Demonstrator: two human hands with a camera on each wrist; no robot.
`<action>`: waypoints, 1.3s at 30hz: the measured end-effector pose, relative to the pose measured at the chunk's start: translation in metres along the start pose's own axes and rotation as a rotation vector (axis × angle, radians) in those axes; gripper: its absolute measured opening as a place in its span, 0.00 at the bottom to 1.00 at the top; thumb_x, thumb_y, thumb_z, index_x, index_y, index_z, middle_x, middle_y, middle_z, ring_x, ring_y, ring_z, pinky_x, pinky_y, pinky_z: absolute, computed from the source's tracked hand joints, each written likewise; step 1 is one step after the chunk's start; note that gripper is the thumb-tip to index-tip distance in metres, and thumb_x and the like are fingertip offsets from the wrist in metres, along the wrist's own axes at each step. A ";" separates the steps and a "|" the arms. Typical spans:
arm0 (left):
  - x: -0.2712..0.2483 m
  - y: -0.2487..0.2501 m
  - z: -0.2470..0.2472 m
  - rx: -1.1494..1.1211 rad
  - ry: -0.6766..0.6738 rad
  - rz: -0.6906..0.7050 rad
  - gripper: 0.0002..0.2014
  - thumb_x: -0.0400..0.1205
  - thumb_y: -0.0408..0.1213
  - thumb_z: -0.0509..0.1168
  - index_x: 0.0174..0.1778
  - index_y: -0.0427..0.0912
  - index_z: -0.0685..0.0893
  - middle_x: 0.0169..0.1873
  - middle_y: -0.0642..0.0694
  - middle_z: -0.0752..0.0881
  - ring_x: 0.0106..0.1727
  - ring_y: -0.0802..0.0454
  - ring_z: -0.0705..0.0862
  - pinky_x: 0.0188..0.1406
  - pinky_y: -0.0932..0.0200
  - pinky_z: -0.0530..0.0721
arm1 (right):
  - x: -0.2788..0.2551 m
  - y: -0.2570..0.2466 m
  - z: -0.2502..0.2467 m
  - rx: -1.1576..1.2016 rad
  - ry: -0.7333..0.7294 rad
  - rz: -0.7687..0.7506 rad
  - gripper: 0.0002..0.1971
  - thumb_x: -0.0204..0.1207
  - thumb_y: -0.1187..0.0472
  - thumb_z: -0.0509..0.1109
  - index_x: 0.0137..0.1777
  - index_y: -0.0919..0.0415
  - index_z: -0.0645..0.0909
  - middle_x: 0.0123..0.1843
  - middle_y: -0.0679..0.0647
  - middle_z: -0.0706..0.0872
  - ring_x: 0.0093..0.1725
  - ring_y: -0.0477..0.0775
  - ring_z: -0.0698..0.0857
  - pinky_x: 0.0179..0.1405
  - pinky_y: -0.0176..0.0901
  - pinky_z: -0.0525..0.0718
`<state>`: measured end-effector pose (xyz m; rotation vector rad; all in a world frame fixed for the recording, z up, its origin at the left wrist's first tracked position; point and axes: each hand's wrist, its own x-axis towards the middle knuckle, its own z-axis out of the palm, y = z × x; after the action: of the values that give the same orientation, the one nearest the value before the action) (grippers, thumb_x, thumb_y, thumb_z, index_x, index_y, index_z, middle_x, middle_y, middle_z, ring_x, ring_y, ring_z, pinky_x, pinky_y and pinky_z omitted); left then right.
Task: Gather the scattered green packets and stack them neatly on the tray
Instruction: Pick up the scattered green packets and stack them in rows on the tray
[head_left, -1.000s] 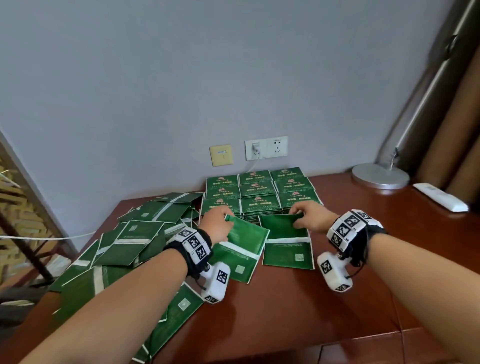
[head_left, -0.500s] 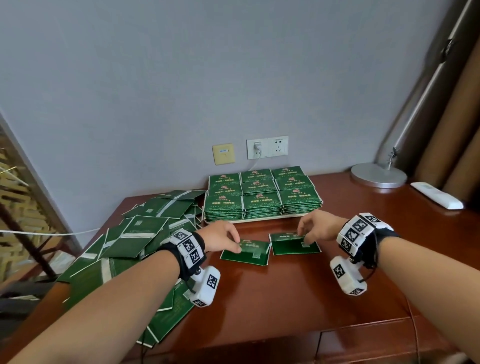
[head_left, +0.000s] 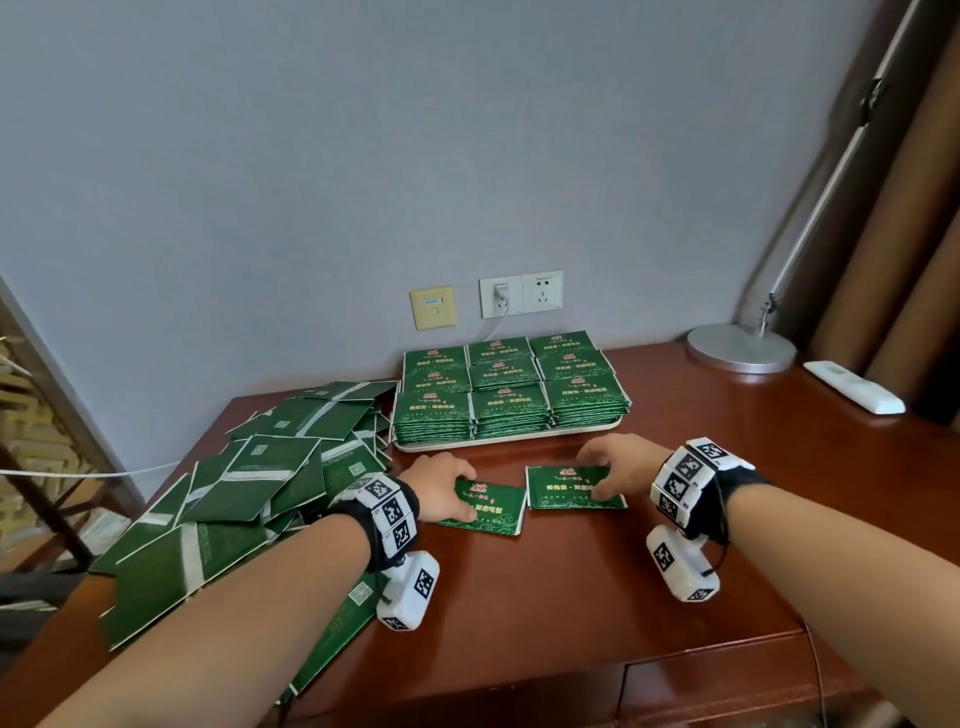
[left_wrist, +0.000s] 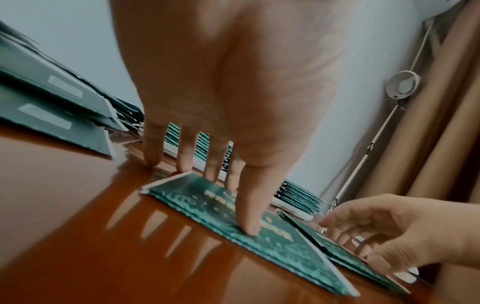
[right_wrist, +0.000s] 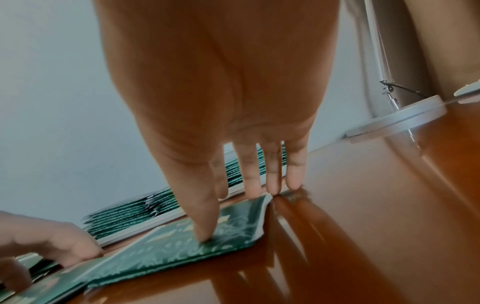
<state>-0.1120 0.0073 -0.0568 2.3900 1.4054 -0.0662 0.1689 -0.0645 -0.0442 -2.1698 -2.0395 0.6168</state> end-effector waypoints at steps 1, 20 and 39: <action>0.000 0.001 0.000 0.003 0.006 -0.001 0.35 0.74 0.49 0.77 0.77 0.50 0.75 0.71 0.49 0.75 0.71 0.47 0.75 0.73 0.52 0.74 | 0.000 -0.001 0.000 -0.012 -0.003 0.000 0.33 0.70 0.57 0.80 0.75 0.54 0.74 0.70 0.49 0.81 0.68 0.51 0.80 0.63 0.38 0.77; -0.008 -0.006 -0.021 -0.203 0.190 -0.014 0.15 0.83 0.29 0.66 0.66 0.44 0.78 0.69 0.45 0.80 0.23 0.59 0.75 0.27 0.62 0.78 | 0.012 -0.028 -0.022 0.155 0.233 -0.079 0.18 0.74 0.76 0.61 0.48 0.50 0.78 0.52 0.53 0.84 0.47 0.54 0.85 0.43 0.46 0.88; 0.074 -0.061 -0.106 -0.521 0.419 -0.142 0.13 0.82 0.23 0.64 0.57 0.45 0.81 0.60 0.41 0.82 0.28 0.52 0.78 0.26 0.59 0.77 | 0.110 -0.040 -0.072 0.441 0.257 -0.142 0.19 0.74 0.79 0.64 0.48 0.54 0.84 0.49 0.61 0.87 0.27 0.53 0.82 0.25 0.43 0.82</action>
<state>-0.1413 0.1311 0.0077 1.9304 1.5294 0.7129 0.1595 0.0609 0.0112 -1.7377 -1.7116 0.6554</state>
